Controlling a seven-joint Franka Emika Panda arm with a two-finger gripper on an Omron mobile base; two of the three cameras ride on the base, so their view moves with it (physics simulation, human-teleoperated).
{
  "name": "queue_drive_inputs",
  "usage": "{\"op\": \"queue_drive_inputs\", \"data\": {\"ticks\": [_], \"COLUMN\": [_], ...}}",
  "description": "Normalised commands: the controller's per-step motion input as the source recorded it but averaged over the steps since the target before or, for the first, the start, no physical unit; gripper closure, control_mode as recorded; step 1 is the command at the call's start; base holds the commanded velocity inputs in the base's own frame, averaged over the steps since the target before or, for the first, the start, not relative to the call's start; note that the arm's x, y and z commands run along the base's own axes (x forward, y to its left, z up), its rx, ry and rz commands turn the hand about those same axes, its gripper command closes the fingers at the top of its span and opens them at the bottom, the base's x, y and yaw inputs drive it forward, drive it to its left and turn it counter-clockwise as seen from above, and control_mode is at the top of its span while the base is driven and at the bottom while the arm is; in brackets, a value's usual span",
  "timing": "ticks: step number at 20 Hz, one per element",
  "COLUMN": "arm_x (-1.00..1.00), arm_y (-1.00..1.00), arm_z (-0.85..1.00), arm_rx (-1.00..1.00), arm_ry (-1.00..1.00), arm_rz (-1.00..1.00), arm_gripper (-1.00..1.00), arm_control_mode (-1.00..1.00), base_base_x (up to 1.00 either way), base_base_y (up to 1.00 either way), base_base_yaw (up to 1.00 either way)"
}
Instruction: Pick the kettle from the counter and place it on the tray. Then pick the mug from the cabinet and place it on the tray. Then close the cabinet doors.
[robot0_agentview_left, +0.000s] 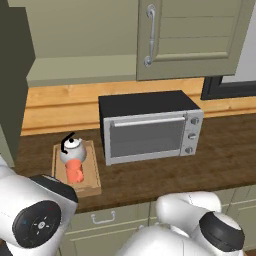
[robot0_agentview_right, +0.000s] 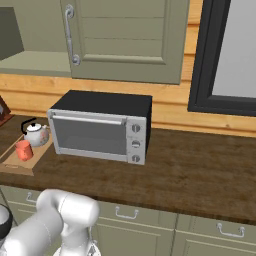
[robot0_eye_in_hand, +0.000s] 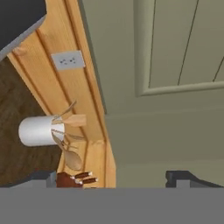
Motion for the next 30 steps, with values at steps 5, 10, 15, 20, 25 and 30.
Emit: {"op": "queue_drive_inputs", "data": {"ticks": [5, 10, 15, 20, 25, 30], "arm_x": [0.32, 0.24, 0.19, 0.17, 0.17, 0.13], "arm_y": [0.08, -0.02, -0.11, -0.13, -0.27, -0.42], "arm_z": [0.0, -0.01, -0.01, 0.0, 0.0, 0.0], "arm_rx": [0.0, 0.0, 0.0, 0.01, 0.02, 0.02], "arm_ry": [0.0, -0.01, -0.01, -0.01, 0.0, 0.0], "arm_rz": [-0.12, -0.16, -0.17, -0.15, -0.13, -0.12], "arm_gripper": [-1.0, -1.0, -1.0, -1.0, -1.0, -1.0], "arm_control_mode": [-1.0, -1.0, -1.0, -1.0, -1.0, -1.0], "base_base_x": [0.0, 0.0, 0.0, 0.0, 0.0, 0.0], "base_base_y": [0.0, 0.0, 0.0, 0.0, 0.0, 0.0], "base_base_yaw": [0.0, 0.0, 0.0, 0.0, 0.0, 0.0]}}
